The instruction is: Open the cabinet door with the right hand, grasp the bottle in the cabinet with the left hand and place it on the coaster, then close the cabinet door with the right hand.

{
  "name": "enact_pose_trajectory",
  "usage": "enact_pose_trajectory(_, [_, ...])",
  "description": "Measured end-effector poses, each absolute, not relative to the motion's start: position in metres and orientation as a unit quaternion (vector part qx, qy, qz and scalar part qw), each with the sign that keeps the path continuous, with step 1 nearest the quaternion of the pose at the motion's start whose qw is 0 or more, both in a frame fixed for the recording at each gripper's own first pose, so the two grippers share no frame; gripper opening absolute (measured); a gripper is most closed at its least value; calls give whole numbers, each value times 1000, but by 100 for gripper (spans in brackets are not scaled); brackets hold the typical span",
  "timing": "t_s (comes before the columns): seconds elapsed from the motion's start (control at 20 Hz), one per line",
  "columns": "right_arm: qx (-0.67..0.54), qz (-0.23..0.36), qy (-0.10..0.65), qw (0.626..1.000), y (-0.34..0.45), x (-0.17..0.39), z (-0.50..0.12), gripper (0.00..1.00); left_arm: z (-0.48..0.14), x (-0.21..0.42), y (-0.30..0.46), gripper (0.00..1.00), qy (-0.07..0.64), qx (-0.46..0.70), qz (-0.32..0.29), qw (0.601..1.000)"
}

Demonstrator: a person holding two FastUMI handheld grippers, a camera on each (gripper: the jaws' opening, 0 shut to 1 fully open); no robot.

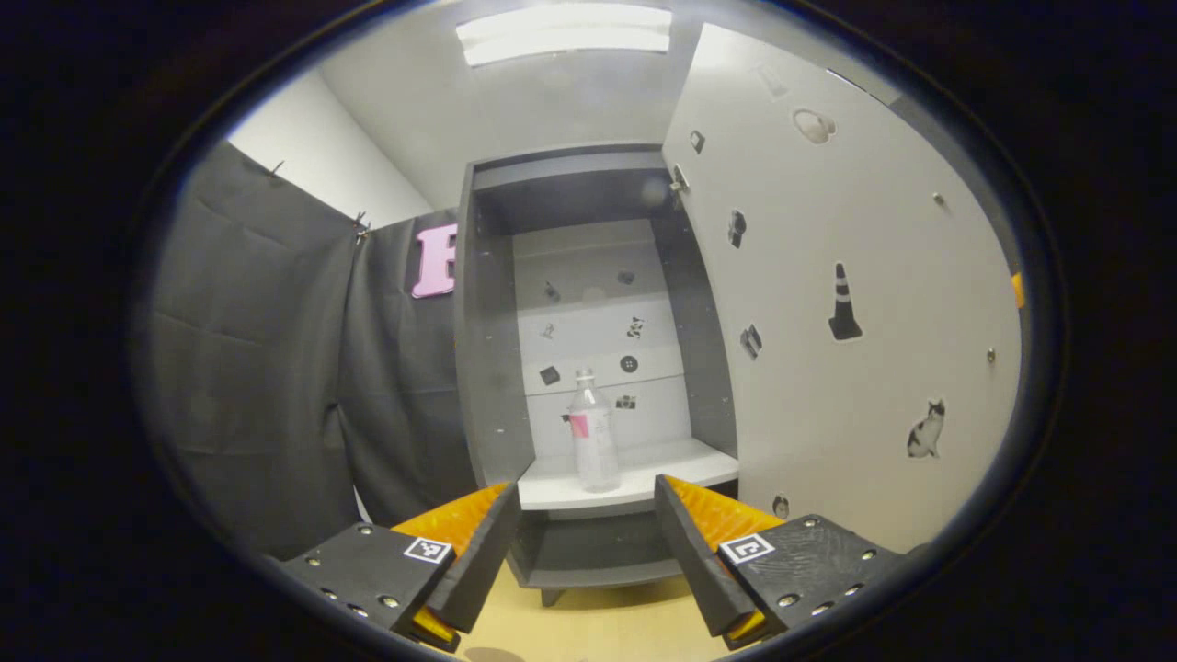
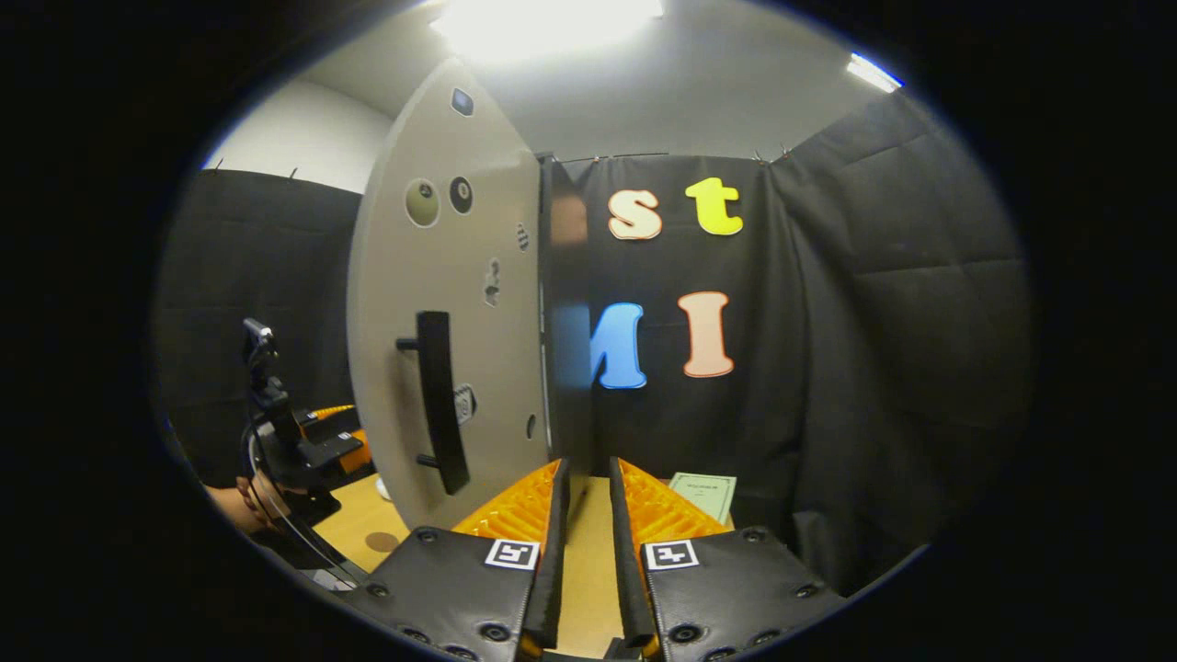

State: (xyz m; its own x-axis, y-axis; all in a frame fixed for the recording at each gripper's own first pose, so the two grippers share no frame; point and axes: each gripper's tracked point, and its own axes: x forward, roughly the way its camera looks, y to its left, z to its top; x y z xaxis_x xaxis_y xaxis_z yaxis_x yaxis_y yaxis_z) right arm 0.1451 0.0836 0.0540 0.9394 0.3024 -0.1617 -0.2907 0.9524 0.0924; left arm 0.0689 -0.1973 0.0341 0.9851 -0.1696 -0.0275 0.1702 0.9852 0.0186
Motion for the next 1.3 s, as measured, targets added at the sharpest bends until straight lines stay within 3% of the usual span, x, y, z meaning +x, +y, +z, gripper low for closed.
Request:
enact_pose_trajectory(0.05, [26, 141, 89, 986, 78, 150, 46, 29, 40, 73, -202, 89, 14, 8, -90, 996])
enact_pose_trajectory(0.1, [23, 138, 87, 986, 77, 148, 44, 46, 47, 79, -206, 89, 14, 6, -96, 995])
enact_pose_trajectory(0.2, [15, 115, 77, 990, 67, 155, 39, 96, 58, 92, -208, 89, 13, 3, -101, 995])
enact_pose_trajectory(0.25, [14, 104, 73, 992, 61, 161, 38, 99, 62, 103, -208, 89, 14, -1, -102, 995])
enact_pose_trajectory(0.55, [53, 35, 81, 995, 32, 180, 32, 99, 66, 167, -208, 90, 28, -40, -120, 992])
enact_pose_trajectory(0.85, [29, -41, 79, 996, 17, 180, 35, 98, 29, 227, -217, 89, 56, -60, -144, 986])
enact_pose_trajectory(0.9, [26, -47, 82, 995, 20, 179, 33, 94, 22, 235, -219, 89, 61, -65, -149, 985])
enact_pose_trajectory(1.05, [18, -72, 91, 993, 19, 178, 31, 94, 8, 257, -224, 92, 68, -64, -159, 983])
enact_pose_trajectory(1.15, [19, -88, 93, 992, 18, 179, 32, 94, 4, 271, -228, 88, 68, -60, -163, 982])
enact_pose_trajectory(1.25, [22, -102, 93, 990, 18, 179, 32, 99, -1, 285, -227, 89, 68, -59, -164, 982])
enact_pose_trajectory(1.3, [23, -108, 95, 989, 18, 180, 31, 94, -5, 291, -228, 90, 70, -60, -166, 982])
